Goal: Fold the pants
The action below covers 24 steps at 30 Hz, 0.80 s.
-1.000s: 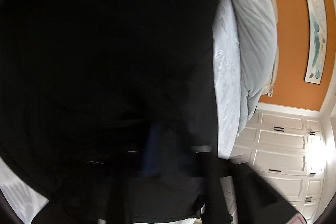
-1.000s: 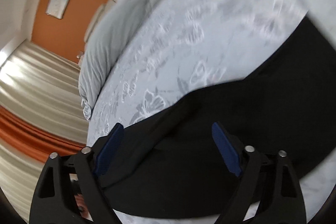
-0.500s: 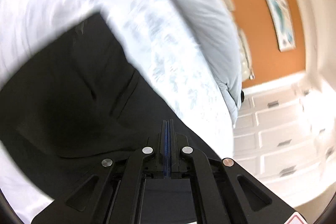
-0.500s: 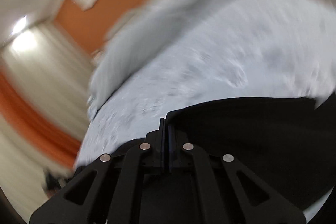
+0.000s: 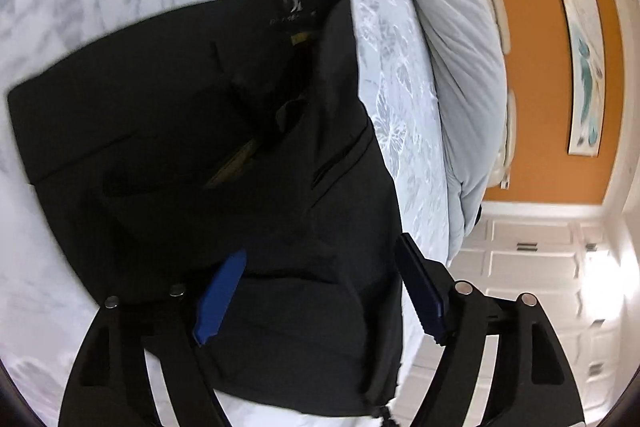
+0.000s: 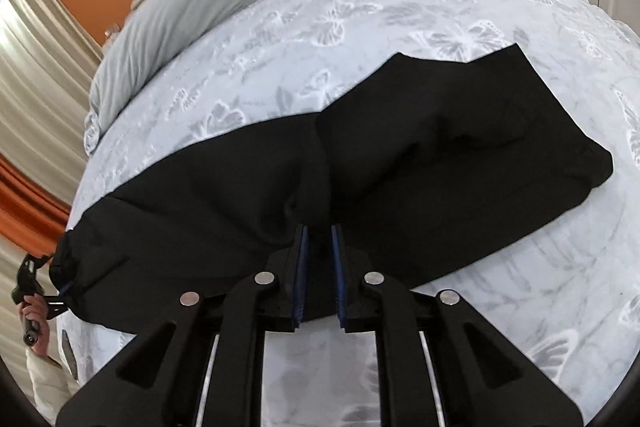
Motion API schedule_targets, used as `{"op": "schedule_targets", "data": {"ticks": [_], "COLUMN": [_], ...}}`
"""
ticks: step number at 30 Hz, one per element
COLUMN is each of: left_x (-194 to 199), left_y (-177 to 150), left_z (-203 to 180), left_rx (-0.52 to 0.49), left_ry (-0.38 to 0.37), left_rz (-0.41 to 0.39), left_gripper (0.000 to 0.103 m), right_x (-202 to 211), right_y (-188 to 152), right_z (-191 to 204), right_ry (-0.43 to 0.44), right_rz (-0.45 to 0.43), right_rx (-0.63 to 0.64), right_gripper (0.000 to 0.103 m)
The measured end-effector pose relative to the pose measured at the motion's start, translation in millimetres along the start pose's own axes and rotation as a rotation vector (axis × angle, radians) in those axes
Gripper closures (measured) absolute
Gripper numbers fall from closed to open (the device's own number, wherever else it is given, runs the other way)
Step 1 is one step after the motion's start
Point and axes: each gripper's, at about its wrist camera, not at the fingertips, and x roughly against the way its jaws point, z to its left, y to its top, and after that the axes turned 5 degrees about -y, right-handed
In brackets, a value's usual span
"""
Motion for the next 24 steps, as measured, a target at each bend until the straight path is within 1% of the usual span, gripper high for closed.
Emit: {"op": "schedule_targets", "data": {"ticks": [2, 3, 4, 5, 6, 7, 8, 9, 10, 11, 12, 13, 14, 15, 16, 17, 18, 19, 20, 21, 22, 23, 24], "left_x": [-21, -26, -29, -34, -40, -44, -38, -30, -17, 7, 27, 51, 69, 82, 86, 87, 84, 80, 75, 72, 71, 72, 73], "left_y": [7, 12, 12, 13, 14, 13, 11, 8, 3, -8, -16, -24, -28, -28, -24, -16, -11, -6, -4, -7, -12, -15, -20], "left_z": [2, 11, 18, 25, 28, 27, 20, 8, -9, -34, -47, -55, -51, -40, -26, -10, 0, 8, 16, 18, 17, 16, 14], "left_rx": [0.043, 0.072, 0.094, 0.115, 0.122, 0.128, 0.115, 0.073, 0.012, -0.085, -0.148, -0.202, -0.216, -0.189, -0.136, -0.083, -0.061, -0.051, -0.037, -0.015, 0.001, 0.005, 0.014], "left_ry": [-0.002, -0.012, -0.015, -0.010, -0.027, -0.050, -0.056, -0.071, -0.088, -0.100, -0.110, -0.116, -0.106, -0.071, -0.027, 0.028, 0.068, 0.106, 0.130, 0.122, 0.117, 0.119, 0.130], "left_rz": [0.039, 0.050, 0.058, 0.072, 0.092, 0.094, 0.073, 0.062, 0.044, 0.005, -0.029, -0.065, -0.098, -0.125, -0.137, -0.140, -0.135, -0.122, -0.113, -0.102, -0.104, -0.106, -0.112], "left_gripper": [0.027, 0.031, 0.050, 0.098, 0.100, 0.101, 0.101, 0.101, 0.101, 0.101, 0.102, 0.102, 0.102, 0.102, 0.101, 0.101, 0.101, 0.099, 0.096, 0.094, 0.086, 0.063, 0.046], "right_x": [-1, -6, -8, -9, -3, -2, -1, 3, 8, 15, 24, 28, 34, 40, 43, 45, 44, 42, 41, 42, 44, 47, 51], "right_y": [1, 2, 1, 1, -4, -5, -6, -5, -6, -7, -9, -10, -12, -16, -18, -21, -22, -23, -23, -23, -22, -21, -20], "right_z": [0, 1, 1, 1, -1, -1, -1, 0, 0, -1, -2, -4, -5, -8, -9, -11, -14, -17, -20, -24, -28, -30, -33], "right_ry": [0.006, 0.008, 0.002, -0.003, -0.003, 0.000, 0.003, 0.010, 0.017, 0.027, 0.047, 0.058, 0.063, 0.041, 0.014, -0.017, -0.039, -0.042, -0.042, -0.036, -0.015, 0.009, 0.041], "right_rz": [0.012, 0.022, 0.028, 0.031, 0.033, 0.034, 0.032, 0.021, 0.011, -0.001, -0.012, -0.016, -0.021, -0.031, -0.041, -0.050, -0.040, -0.023, -0.010, -0.005, -0.006, -0.012, -0.024], "right_rx": [-0.020, -0.030, -0.029, -0.026, -0.025, -0.027, -0.029, -0.032, -0.033, -0.037, -0.043, -0.043, -0.040, -0.035, -0.032, -0.024, -0.008, -0.008, -0.019, -0.037, -0.060, -0.079, -0.111], "right_gripper": [0.090, 0.090, 0.090, 0.090, 0.090, 0.090, 0.090, 0.090, 0.090, 0.090, 0.090, 0.082, 0.069, 0.036, 0.020, 0.020, 0.020, 0.021, 0.021, 0.021, 0.021, 0.021, 0.021]}}
